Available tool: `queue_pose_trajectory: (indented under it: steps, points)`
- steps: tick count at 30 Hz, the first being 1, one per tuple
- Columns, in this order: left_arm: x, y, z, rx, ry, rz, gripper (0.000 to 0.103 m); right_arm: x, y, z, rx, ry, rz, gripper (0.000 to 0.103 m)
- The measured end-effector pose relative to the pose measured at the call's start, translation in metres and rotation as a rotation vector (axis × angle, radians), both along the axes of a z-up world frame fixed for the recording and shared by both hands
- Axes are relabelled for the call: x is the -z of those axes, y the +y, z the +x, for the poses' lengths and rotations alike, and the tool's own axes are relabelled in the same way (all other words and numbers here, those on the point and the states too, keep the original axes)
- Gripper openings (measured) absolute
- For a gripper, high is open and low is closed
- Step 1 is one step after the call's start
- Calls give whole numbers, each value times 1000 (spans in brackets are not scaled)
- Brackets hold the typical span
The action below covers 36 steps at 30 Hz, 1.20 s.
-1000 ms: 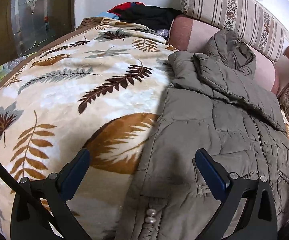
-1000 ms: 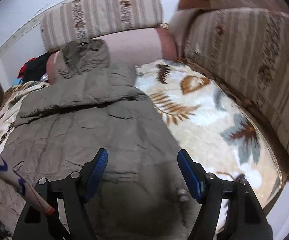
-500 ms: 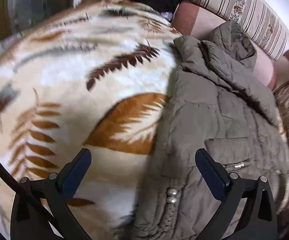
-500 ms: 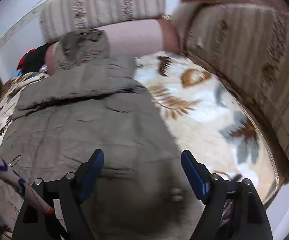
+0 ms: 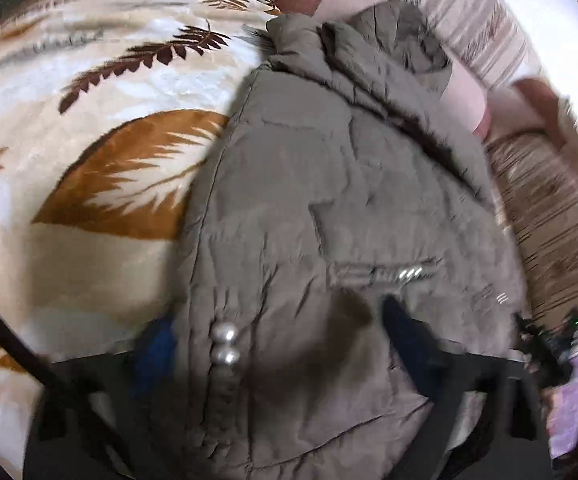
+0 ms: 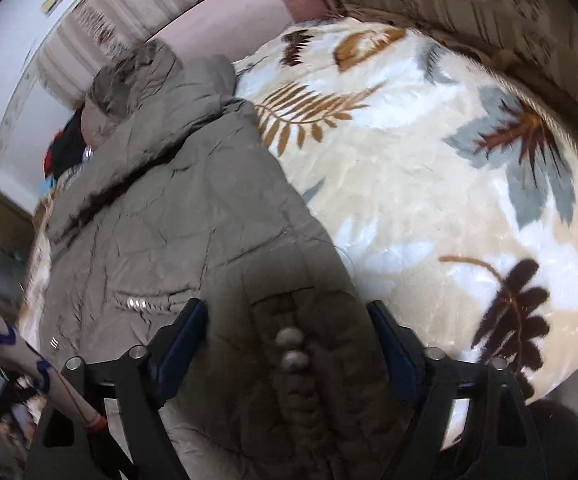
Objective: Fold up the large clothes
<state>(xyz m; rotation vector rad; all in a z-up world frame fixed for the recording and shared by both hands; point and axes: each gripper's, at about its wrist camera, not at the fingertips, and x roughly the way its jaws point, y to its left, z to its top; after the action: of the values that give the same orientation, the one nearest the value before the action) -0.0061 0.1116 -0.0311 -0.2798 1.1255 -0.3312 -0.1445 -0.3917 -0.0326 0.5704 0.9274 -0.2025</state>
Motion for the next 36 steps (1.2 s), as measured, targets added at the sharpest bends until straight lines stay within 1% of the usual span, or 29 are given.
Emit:
queue_pose_trajectory:
  steps: [1,2,3,4,6,8,9,10,11,12,13,14,15,16,18,19,21,25,29,33,36]
  points:
    - [-1,-6,-5,-3,-13,68,59,1,3,1,-19,6,2,48]
    - [-2,-6,-8,2,-14,71,52,0,4,0,-25,5,12,42]
    - [-5,-5,-12,4,-6,57,43,-3,4,-3,-26,-2,19,32]
    - [-8,-4,-16,1,-7,57,41,-6,4,-8,-27,-7,25,25]
    - [-14,-2,-24,0,-16,94,41,-11,3,-20,-24,-5,26,24]
    - [-20,-2,-31,-6,-29,145,45,-12,4,-31,-15,10,-2,28]
    - [-26,-1,-34,-9,-40,169,47,-13,2,-34,-2,21,-19,35]
    - [-31,-2,-38,-12,-56,193,49,-14,0,-39,15,28,-36,39]
    - [-36,-1,-42,-13,-69,211,52,-17,-2,-47,40,32,-51,42]
    - [-46,-3,-48,-17,-103,244,58,-20,-5,-52,58,29,-50,48]
    - [-54,-6,-53,-23,-135,267,66,-25,-6,-59,79,15,-47,52]
    - [-59,-9,-55,-28,-159,286,68,-32,-6,-64,98,-8,-44,55]
    - [-69,-16,-60,-33,-209,330,70,-38,-4,-67,107,-28,-43,60]
    - [-76,-23,-63,-31,-244,363,71,-44,-1,-68,110,-50,-49,65]
    - [-85,-34,-66,-22,-295,410,73,-57,9,-65,96,-81,-82,68]
    - [-88,-38,-68,-20,-312,420,75,-63,17,-61,79,-91,-107,70]
    - [-91,-43,-69,-18,-321,432,77,-72,35,-49,34,-102,-158,75]
    - [-88,-50,-67,-9,-309,459,77,-77,76,-29,-69,-94,-283,78]
    - [-87,-52,-69,-15,-303,480,77,-71,110,-19,-162,-76,-353,78]
    - [-85,-53,-71,-19,-300,488,77,-66,130,-18,-209,-68,-407,78]
    - [-85,-53,-71,-15,-300,486,77,-64,138,-15,-224,-54,-440,78]
